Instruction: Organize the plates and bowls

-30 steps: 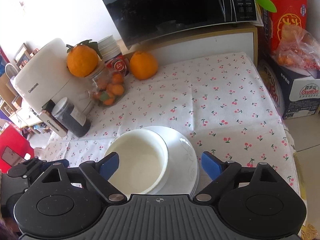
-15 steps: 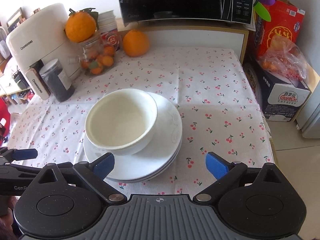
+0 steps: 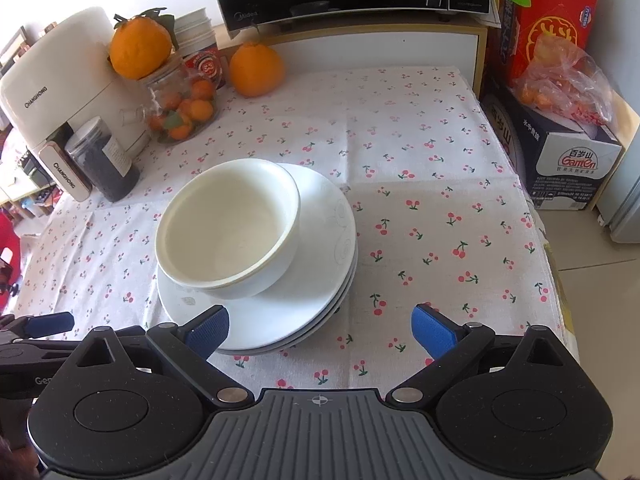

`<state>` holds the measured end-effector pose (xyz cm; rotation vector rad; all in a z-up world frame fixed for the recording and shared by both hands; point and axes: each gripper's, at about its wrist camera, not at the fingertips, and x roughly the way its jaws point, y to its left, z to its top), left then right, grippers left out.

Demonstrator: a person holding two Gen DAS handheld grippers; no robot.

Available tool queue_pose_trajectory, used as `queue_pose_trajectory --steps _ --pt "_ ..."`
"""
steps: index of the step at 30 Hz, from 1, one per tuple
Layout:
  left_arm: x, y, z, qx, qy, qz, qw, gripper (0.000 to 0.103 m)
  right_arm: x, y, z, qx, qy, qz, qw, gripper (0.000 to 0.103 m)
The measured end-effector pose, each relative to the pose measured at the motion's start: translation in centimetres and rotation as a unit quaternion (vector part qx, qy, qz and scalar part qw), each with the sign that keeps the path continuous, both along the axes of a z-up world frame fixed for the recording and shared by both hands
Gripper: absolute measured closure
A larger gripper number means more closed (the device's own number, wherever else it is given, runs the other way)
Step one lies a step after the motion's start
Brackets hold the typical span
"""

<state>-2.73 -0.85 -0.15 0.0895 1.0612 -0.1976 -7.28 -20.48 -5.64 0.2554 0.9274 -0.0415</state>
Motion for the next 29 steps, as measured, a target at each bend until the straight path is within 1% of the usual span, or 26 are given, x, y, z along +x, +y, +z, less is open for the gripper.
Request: queue_pose_trajectory --steps 6,15,20,29 --pt "0.09 -0.16 0.04 0.002 -0.003 -0.001 1.0 0.001 -0.03 0.18 0.07 -0.003 -0.001 0.001 1.0 0.004" --pt "0.25 0.04 -0.18 -0.001 0.009 0.003 1.0 0.001 0.23 0.32 -0.11 0.002 0.002 0.001 1.0 0.004" --pt "0.18 0.04 -0.28 -0.003 0.013 0.006 0.9999 0.001 0.18 0.5 -0.01 -0.011 -0.003 -0.002 1.0 0.004" --pt "0.14 -0.3 -0.29 -0.013 0.017 -0.01 0.9997 0.001 0.13 0.55 0.03 -0.007 -0.004 0.001 1.0 0.004"
